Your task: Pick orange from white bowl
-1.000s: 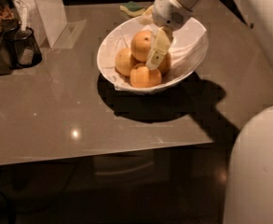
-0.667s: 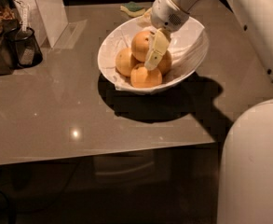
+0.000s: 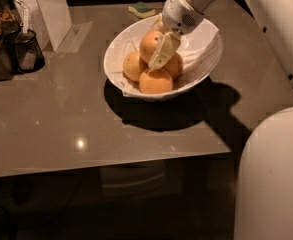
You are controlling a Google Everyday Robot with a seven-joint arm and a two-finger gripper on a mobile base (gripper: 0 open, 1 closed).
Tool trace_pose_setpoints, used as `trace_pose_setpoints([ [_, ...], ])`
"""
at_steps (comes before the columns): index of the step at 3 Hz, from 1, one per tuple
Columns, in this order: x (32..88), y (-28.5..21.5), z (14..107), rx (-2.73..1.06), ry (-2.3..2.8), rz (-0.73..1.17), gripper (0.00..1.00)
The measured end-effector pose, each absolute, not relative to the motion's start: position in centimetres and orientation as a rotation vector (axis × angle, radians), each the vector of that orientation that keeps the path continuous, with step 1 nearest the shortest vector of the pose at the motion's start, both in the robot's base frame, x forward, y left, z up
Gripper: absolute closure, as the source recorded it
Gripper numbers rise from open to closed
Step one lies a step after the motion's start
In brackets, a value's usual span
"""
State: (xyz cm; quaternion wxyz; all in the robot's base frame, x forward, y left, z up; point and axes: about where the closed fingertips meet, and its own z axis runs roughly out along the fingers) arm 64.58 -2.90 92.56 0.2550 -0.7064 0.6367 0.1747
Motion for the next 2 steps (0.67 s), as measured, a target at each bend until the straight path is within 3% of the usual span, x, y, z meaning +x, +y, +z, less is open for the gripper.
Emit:
trace_pose_setpoints([
  [2,64.58,-2.90,92.56,-1.918,1.729,0.474,0.87],
])
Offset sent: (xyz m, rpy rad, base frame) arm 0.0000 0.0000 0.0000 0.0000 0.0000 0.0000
